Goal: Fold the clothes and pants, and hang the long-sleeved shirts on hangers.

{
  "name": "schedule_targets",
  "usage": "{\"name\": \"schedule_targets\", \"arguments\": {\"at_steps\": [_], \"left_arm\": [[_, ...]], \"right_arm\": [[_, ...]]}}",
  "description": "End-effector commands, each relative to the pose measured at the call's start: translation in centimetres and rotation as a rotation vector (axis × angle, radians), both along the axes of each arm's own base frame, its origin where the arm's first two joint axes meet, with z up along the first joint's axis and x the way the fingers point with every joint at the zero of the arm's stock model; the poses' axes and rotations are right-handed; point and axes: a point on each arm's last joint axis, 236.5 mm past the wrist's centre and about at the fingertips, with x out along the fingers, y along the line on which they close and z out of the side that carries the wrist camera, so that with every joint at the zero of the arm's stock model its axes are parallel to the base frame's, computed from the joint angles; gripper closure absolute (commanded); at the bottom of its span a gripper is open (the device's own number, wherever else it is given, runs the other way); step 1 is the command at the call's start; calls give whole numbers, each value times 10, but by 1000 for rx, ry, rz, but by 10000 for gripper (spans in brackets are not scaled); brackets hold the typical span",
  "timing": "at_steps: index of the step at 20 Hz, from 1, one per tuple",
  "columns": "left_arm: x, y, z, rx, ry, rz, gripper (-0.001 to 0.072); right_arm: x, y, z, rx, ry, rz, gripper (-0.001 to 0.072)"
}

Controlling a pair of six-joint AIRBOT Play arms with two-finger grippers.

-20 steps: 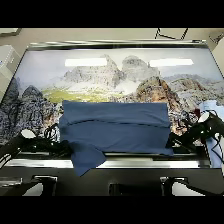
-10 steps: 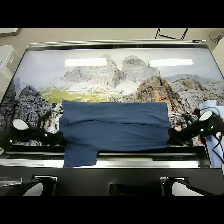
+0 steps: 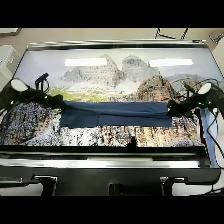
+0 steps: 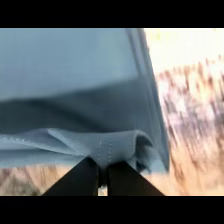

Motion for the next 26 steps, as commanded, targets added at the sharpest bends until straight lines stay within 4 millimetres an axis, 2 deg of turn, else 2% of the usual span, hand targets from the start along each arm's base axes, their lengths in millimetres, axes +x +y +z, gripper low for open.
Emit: {"name": "schedule_targets", "arguments": {"at_steps": [1,3,4,5,6,7,8,9,12,15,19,21,22,23,24,26], "left_arm": [[34,-3,-18,-8,39,-19,682],[36,-6,-37,-15,91,1,682],[31,-10,-47,-19,131,-2,682],[24,-14,-56,-22,173,-17,676],[17,-15,-60,-25,205,-33,572],[12,-11,-61,-20,223,-44,342],[8,-4,-59,-13,235,-43,197],[7,4,-54,-18,239,-31,181],[6,25,-29,-23,208,7,181],[8,27,0,-16,138,12,182],[8,6,32,-25,55,-21,188],[11,-15,46,-59,9,-39,188],[14,-29,52,-87,-11,-49,189],[16,-43,56,-116,-28,-58,191],[18,-59,59,-140,-45,-72,234],[16,-96,57,-145,-71,-120,635]], "right_arm": [[34,-3,-19,-14,-31,-51,674],[40,5,-27,12,-35,-59,674],[40,8,-31,22,-27,-61,672],[40,12,-32,40,-24,-67,640],[42,12,-28,50,-30,-72,538],[41,10,-22,53,-30,-53,338],[37,4,-13,57,-29,-15,73],[32,-8,-7,63,-17,-5,15],[16,-40,-11,111,32,-96,10],[16,-24,-25,225,43,-67,1],[28,11,-43,345,62,-72,10],[27,23,-49,353,85,-61,35],[28,27,-50,349,82,-50,181],[31,30,-48,349,72,-49,462],[33,36,-41,378,60,-51,650],[36,49,-13,425,7,-9,674]]}}
